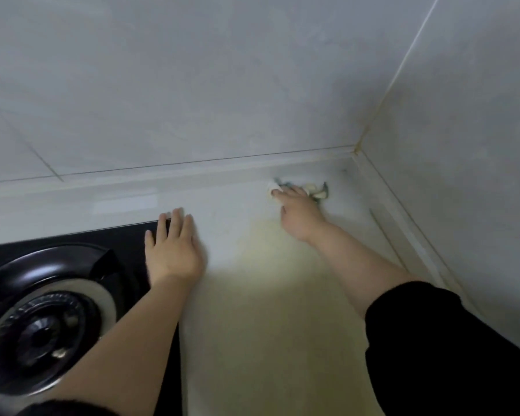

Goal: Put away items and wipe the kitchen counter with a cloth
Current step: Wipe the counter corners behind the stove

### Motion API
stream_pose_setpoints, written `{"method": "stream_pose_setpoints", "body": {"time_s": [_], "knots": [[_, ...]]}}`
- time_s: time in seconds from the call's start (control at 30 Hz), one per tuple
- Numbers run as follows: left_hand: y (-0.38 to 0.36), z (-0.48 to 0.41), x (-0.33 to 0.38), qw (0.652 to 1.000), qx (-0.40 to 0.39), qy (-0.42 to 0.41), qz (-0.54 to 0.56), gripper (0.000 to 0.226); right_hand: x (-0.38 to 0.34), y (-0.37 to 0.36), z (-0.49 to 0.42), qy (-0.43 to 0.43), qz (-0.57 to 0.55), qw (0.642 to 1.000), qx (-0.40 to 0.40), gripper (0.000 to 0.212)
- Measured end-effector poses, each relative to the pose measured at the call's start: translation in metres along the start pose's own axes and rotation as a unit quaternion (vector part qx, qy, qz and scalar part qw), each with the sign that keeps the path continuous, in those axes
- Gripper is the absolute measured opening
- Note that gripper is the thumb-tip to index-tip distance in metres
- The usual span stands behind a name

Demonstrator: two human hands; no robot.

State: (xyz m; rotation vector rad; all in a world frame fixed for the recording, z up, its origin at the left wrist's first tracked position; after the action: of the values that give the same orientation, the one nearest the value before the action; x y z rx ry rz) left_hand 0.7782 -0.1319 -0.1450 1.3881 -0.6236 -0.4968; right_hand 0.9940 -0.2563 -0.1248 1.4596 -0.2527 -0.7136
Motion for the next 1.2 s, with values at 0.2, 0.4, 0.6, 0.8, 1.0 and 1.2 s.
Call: {"method": "stream_pose_setpoints", "body": {"time_s": [0.2, 0.4, 0.6, 0.8, 1.0, 1.2], "knots": [[0.000, 0.000, -0.002, 1.000, -0.001, 0.008, -0.007, 0.055, -0.031, -0.008, 0.053, 0.245, 0.003, 0.967, -0.066, 0.054], [-0.001, -0.002, -0.001, 1.000, 0.009, 0.011, -0.019, 0.055, 0.028, 0.010, -0.015, 0.040, 0.022, 0.999, 0.002, 0.055], [-0.001, -0.001, 0.001, 1.000, 0.000, 0.013, -0.029, 0.056, -0.068, -0.033, 0.029, 0.220, -0.056, 0.973, -0.048, 0.061], [0.003, 0.001, 0.000, 1.000, 0.000, 0.002, 0.000, 0.054, -0.025, -0.020, 0.043, 0.260, 0.004, 0.961, -0.100, 0.051], [0.014, 0.004, -0.006, 0.978, 0.089, 0.051, 0.181, 0.057, -0.098, -0.027, -0.029, 0.177, -0.003, 0.983, -0.056, 0.051], [0.010, 0.039, -0.006, 0.961, 0.125, 0.085, 0.232, 0.054, -0.104, -0.039, 0.043, 0.318, -0.005, 0.941, -0.115, 0.056]]}}
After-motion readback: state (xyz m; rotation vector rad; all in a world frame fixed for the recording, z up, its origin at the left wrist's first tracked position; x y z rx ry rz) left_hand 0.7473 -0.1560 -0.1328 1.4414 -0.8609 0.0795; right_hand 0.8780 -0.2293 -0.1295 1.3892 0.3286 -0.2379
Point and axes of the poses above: each hand's wrist, its own z-axis away from the middle knuckle, its own y-axis out of the back of the hand, x = y × z, the point moved 5 cm from there along -z, towards the middle knuckle, and after that the axes turned 2 degrees about -z, right-handed, at the moved point
